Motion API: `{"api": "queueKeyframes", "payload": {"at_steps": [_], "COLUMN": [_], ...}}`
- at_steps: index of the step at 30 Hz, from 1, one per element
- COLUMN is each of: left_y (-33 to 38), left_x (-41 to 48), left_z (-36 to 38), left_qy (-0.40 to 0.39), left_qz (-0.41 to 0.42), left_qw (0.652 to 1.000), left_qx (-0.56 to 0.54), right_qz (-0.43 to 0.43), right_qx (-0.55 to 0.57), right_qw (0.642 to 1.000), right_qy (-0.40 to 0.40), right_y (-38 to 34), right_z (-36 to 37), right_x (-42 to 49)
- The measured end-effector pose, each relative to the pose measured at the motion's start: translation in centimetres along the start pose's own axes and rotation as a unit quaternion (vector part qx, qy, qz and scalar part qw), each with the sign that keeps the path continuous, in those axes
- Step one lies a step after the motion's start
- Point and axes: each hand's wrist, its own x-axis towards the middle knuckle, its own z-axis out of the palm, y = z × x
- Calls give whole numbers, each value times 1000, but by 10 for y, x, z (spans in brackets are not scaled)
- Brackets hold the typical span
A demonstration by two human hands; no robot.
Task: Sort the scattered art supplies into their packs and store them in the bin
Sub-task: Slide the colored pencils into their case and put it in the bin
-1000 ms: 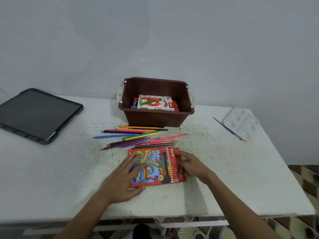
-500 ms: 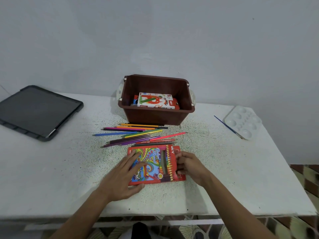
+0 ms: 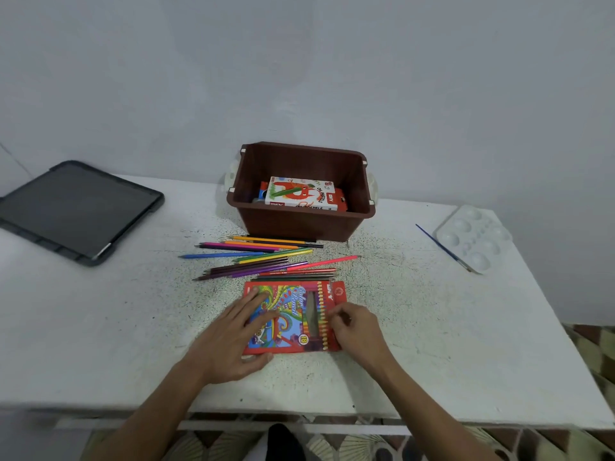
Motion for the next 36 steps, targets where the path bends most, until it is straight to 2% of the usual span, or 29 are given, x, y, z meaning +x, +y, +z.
{"api": "queueKeyframes", "payload": {"at_steps": [2,4,7,10,13,17,22,28,36], "left_y": [1,1,3,4,3,4,5,5,5], "left_x": [0,-1,0,-1,-1,0,0,0,1], "left_z": [1,1,-2,-2,-1,-2,-4,-4,-4], "left_qy": [-3,-6,-5,-2,3,12,23,22,11], "left_qz": [-2,-5,-4,0,1,6,12,12,0], "left_qw": [1000,1000,1000,1000,1000,1000,1000,1000,1000], "left_qx": [7,9,11,6,3,-7,-10,0,3], "right_qz": [3,17,41,33,4,-79,-117,-158,-157], "right_qx": [12,70,160,114,22,-62,-89,-207,-322], "right_qw": [999,996,986,992,1000,991,989,965,927], "right_qy": [-39,-47,16,48,-6,-86,-36,-28,-106], "right_y": [5,5,7,19,21,15,3,-11,-9], "right_z": [-2,-6,-18,-25,-25,-20,-31,-40,-37], "right_x": [0,0,3,12,14,10,33,71,101]}}
